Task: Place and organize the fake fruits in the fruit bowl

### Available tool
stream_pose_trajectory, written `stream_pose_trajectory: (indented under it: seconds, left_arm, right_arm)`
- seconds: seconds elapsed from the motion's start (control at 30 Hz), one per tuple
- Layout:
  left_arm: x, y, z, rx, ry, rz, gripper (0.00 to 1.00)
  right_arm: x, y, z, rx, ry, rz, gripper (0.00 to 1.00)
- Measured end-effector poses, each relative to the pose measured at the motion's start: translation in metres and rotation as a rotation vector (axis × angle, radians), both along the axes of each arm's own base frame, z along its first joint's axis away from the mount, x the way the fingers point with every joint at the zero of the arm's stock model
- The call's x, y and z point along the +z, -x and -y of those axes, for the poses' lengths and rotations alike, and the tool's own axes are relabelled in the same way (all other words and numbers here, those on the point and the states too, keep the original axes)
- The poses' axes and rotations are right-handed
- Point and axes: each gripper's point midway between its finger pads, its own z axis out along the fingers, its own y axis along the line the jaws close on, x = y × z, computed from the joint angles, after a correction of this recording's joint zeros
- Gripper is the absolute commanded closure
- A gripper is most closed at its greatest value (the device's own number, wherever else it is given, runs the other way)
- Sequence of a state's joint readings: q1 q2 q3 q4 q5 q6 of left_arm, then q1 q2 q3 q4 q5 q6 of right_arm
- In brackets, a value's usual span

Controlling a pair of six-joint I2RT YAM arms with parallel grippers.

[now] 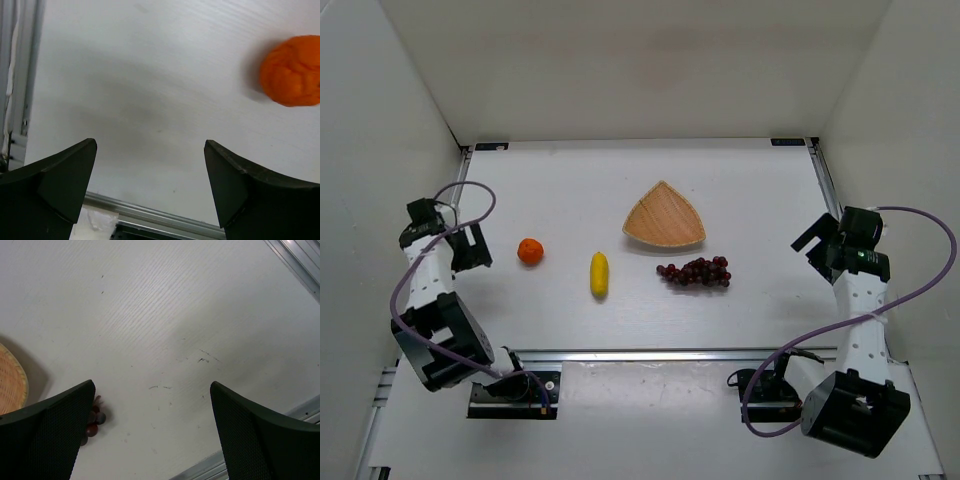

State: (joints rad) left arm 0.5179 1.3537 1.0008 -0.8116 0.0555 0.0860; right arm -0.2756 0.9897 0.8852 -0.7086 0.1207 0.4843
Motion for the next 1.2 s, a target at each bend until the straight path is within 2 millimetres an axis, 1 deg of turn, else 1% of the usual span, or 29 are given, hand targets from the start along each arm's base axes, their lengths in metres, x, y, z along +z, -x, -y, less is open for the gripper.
stream_pose_trajectory:
  seconds: [0.07, 0.17, 0.27, 0.37, 0.47, 0.57, 0.67, 0.7, 0.8, 0.83, 0.93, 0.97, 1.03, 1.1, 1.17, 1.2]
  left_arm:
    - [0.005, -0.015, 0.014, -0.088, -0.012, 0.008, 0.01]
    - [0.014, -0.044, 0.039, -0.221, -0.036, 0.02, 0.01]
    - [0.014, -0.073, 0.065, -0.337, -0.062, 0.001, 0.01]
    - [-0.001, -0.093, 0.086, -0.415, -0.078, -0.046, 0.01]
    - [-0.023, -0.104, 0.104, -0.475, -0.074, -0.113, 0.01]
    - [-0.042, -0.108, 0.114, -0.506, -0.07, -0.168, 0.01]
    - [-0.058, -0.107, 0.116, -0.508, -0.071, -0.224, 0.01]
    - [-0.062, -0.105, 0.115, -0.504, -0.07, -0.24, 0.04]
    - [-0.069, -0.101, 0.115, -0.49, -0.063, -0.271, 0.2]
    - [-0.07, -0.1, 0.114, -0.489, -0.062, -0.274, 0.33]
    - [-0.068, -0.1, 0.114, -0.492, -0.063, -0.275, 0.53]
    - [-0.067, -0.099, 0.115, -0.493, -0.062, -0.278, 0.61]
    - [-0.062, -0.1, 0.117, -0.498, -0.062, -0.28, 0.66]
    - [-0.052, -0.104, 0.122, -0.518, -0.073, -0.278, 0.66]
    - [-0.036, -0.115, 0.134, -0.563, -0.106, -0.252, 0.66]
    - [-0.023, -0.125, 0.147, -0.608, -0.138, -0.225, 0.64]
  right_arm:
    - [-0.002, -0.001, -0.002, 0.004, -0.012, -0.004, 0.0]
    - [-0.007, -0.002, -0.006, 0.015, -0.038, -0.018, 0.0]
    - [-0.014, -0.001, -0.011, 0.025, -0.064, -0.035, 0.0]
    - [-0.018, 0.0, -0.013, 0.031, -0.077, -0.042, 0.0]
    - [-0.022, 0.001, -0.014, 0.034, -0.083, -0.049, 0.0]
    - [-0.027, 0.005, -0.016, 0.034, -0.089, -0.06, 0.0]
    - [-0.03, 0.009, -0.017, 0.034, -0.09, -0.067, 0.0]
    - [-0.029, 0.009, -0.017, 0.034, -0.09, -0.065, 0.0]
    - [-0.028, 0.009, -0.017, 0.034, -0.087, -0.058, 0.0]
    - [-0.027, 0.009, -0.017, 0.033, -0.086, -0.057, 0.0]
    - [-0.028, 0.009, -0.016, 0.031, -0.084, -0.058, 0.0]
    - [-0.028, 0.009, -0.016, 0.031, -0.083, -0.057, 0.0]
    - [-0.028, 0.009, -0.016, 0.031, -0.084, -0.059, 0.0]
    - [-0.028, 0.009, -0.016, 0.032, -0.085, -0.057, 0.0]
    - [-0.028, 0.007, -0.016, 0.035, -0.087, -0.053, 0.0]
    - [-0.029, 0.005, -0.017, 0.039, -0.091, -0.046, 0.0]
